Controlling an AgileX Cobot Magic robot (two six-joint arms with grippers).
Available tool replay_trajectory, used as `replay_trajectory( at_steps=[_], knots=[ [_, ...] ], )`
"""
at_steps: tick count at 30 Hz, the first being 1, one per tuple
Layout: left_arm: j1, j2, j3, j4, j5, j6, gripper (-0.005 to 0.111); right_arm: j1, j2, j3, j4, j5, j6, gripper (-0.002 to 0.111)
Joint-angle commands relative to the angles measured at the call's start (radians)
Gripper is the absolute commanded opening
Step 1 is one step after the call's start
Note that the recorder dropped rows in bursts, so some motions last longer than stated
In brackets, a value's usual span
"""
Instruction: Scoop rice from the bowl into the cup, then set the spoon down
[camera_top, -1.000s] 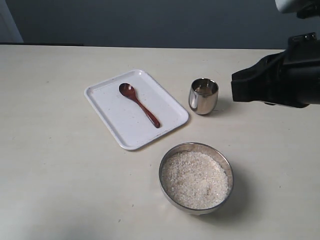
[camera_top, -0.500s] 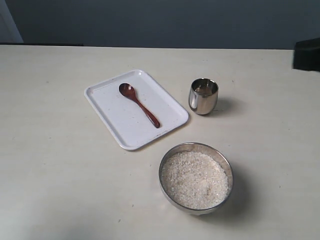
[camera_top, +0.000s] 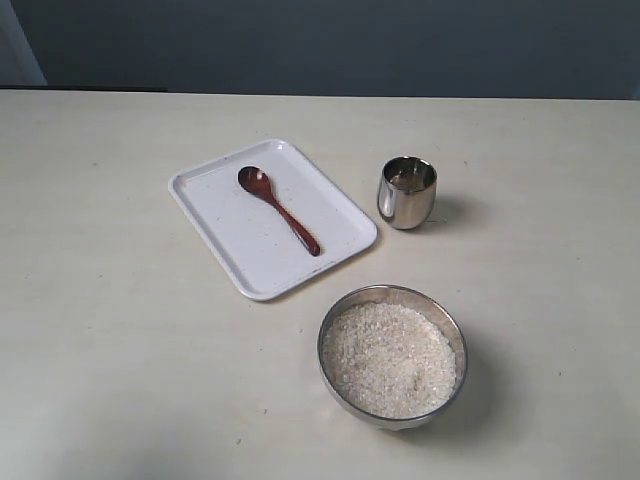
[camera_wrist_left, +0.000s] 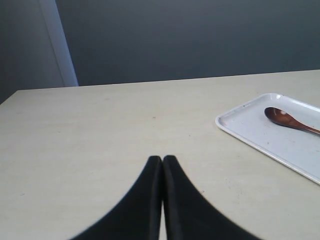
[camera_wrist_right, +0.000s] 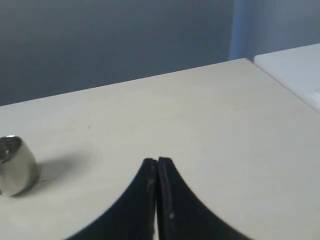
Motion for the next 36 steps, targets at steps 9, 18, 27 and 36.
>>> replay_trajectory(
  at_steps=[9, 18, 27, 36],
  knots=[
    [0.001, -0.004, -0.002, 0.001, -0.009, -0.005, 0.001, -0.184, -0.276, 0.115, -0.037, 0.146, -0.007, 0.000],
    [0.001, -0.004, -0.002, 0.001, -0.009, -0.005, 0.001, -0.184, -0.276, 0.115, -0.038, 0.167, -0.007, 0.000],
    [0.001, -0.004, -0.002, 0.001, -0.009, -0.005, 0.001, -0.184, -0.276, 0.115, -0.061, 0.161, -0.007, 0.000],
    [0.001, -0.004, -0.002, 0.001, -0.009, -0.005, 0.001, -0.184, -0.276, 0.150, -0.108, 0.121, 0.000, 0.000]
  ],
)
